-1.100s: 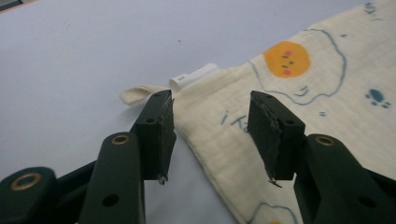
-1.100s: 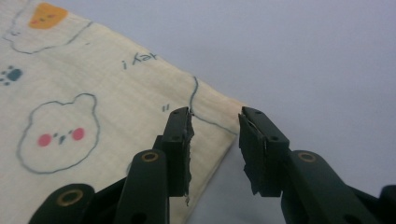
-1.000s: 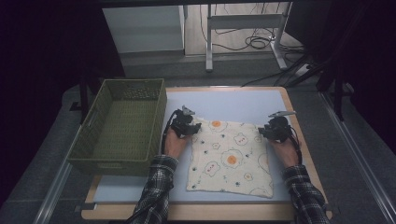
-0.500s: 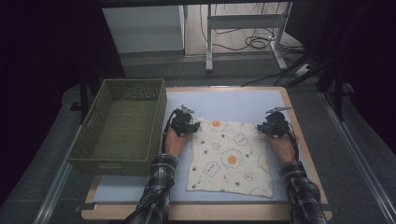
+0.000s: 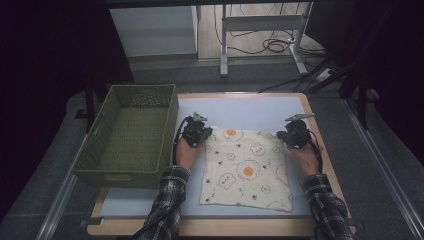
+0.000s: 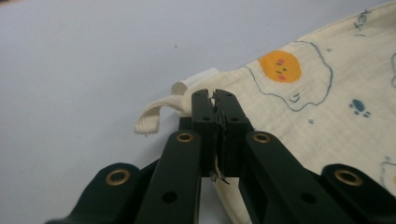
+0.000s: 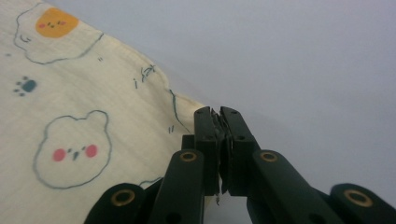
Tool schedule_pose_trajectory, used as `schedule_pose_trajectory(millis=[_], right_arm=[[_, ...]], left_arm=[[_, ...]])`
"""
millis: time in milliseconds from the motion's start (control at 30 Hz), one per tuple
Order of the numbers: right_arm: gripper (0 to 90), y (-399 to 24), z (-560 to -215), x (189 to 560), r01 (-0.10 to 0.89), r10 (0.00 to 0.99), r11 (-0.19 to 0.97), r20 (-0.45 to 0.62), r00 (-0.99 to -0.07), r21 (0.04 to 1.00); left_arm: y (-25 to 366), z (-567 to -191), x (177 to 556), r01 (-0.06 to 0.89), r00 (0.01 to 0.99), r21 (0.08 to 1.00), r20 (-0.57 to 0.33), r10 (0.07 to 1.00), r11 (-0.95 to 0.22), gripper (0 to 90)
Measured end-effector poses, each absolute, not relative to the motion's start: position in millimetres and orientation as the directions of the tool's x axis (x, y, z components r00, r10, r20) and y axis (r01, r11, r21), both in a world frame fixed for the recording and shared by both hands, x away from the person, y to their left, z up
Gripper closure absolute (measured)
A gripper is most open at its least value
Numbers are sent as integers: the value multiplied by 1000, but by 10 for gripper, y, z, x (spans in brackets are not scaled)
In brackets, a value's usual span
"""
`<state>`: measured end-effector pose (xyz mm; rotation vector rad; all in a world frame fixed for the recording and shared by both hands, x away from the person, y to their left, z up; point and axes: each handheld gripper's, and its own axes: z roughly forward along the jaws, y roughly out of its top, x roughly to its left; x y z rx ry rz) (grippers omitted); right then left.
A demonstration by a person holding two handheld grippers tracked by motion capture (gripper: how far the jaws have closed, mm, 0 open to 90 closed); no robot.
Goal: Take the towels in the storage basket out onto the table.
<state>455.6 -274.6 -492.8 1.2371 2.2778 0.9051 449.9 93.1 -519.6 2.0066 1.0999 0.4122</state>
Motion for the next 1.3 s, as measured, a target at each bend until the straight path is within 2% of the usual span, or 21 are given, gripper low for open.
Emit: schedule_pose_trajectory(millis=[333,933,1300], right_arm=[[864,-2920,-4690,4186,539,818,405,-30,-574,738],[861,-3012,-4759,3495,511,753,436,10,-657,741],[859,-3042,-4802,3080,482,724,461,-2,-690,745]], left_arm=[[944,-5041,4106,530,583,790,-74,809,-309,875],[909,-5064,3456,492,641,810,-90,763,-318,868],[945,-5074,3101,468,684,821,-103,722,-326,868]])
